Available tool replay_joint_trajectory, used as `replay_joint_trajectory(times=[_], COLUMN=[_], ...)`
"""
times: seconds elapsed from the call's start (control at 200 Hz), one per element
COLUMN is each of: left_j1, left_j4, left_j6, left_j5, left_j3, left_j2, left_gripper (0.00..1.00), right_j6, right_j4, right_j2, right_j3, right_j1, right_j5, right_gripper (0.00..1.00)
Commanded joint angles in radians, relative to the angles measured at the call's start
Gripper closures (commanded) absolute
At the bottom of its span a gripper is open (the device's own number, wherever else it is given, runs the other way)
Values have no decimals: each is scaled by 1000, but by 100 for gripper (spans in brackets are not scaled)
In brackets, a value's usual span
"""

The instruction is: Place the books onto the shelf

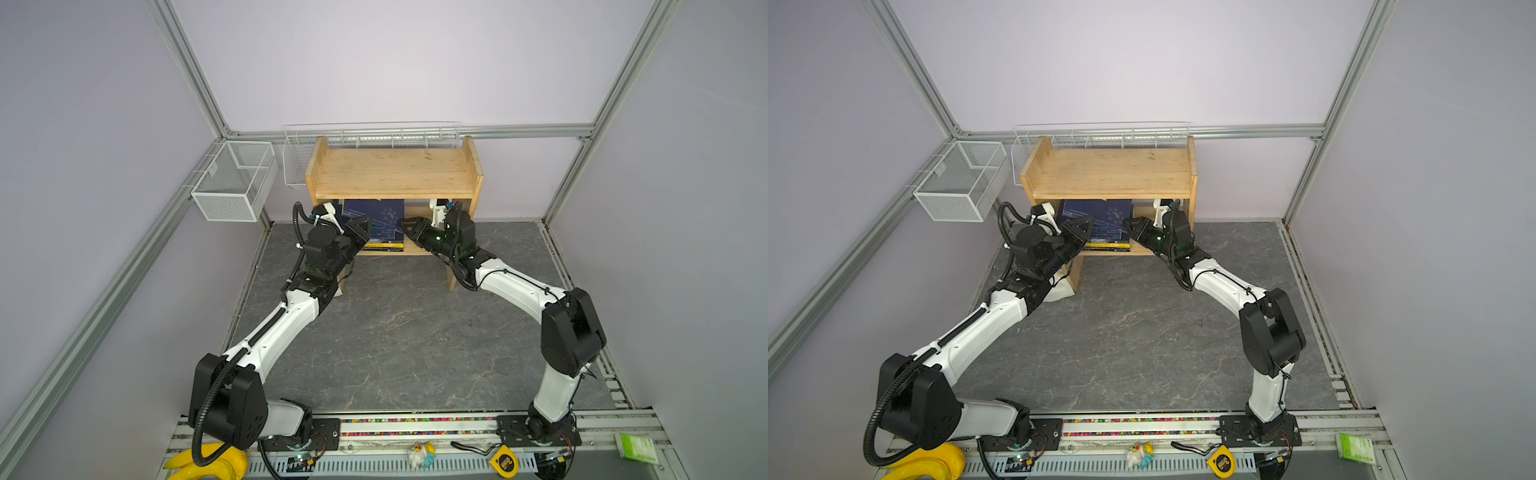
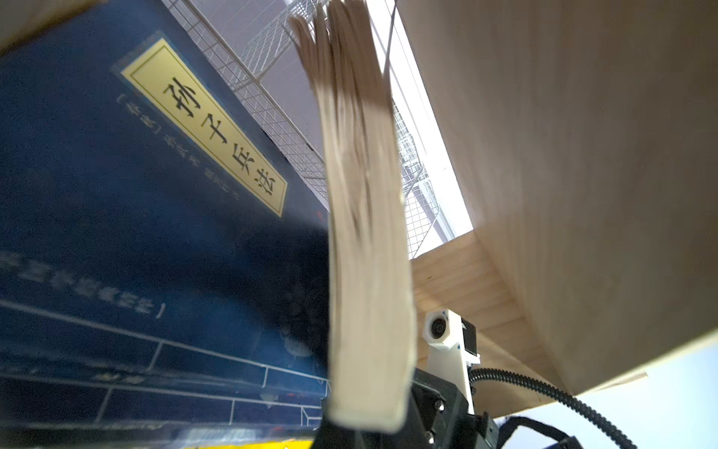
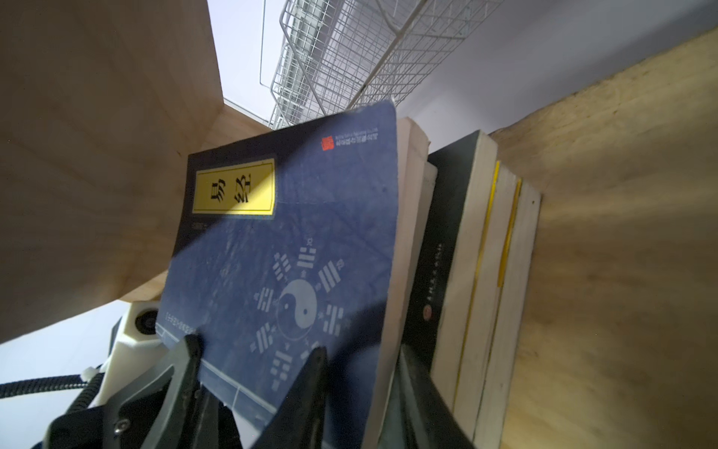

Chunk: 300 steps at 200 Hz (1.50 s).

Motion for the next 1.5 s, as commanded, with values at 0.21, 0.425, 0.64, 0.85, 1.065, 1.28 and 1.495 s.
replay_joint_trajectory(times=[0.21, 0.425, 0.64, 0.85, 1.065, 1.28, 1.495], left_j1=[45, 44, 44, 45, 44, 44, 44], left_j4=[60, 56, 44, -89, -253, -375, -536], left_j6=[-41, -41, -35, -3, 15, 43, 140], left_j5=[-37, -39, -40, -96, -119, -131, -123], left_j3=[48, 45, 42, 47, 94, 111, 84], left_j2=[27, 32, 22, -56, -106, -147, -248], left_gripper=[100, 100, 95, 38, 21, 15, 14], right_j6=[165, 246, 219, 164, 153, 132, 86], right_j4=[225, 347, 309, 229, 220, 203, 174], right_j2=[11, 46, 28, -5, -7, -12, -34], right_j3=[-48, -62, -74, -76, -73, -65, -57], right_j1=[-8, -13, -14, -13, -4, 5, 22], right_j5=[-117, -141, -116, -47, 4, 46, 108], right_gripper=[63, 81, 92, 93, 93, 93, 93])
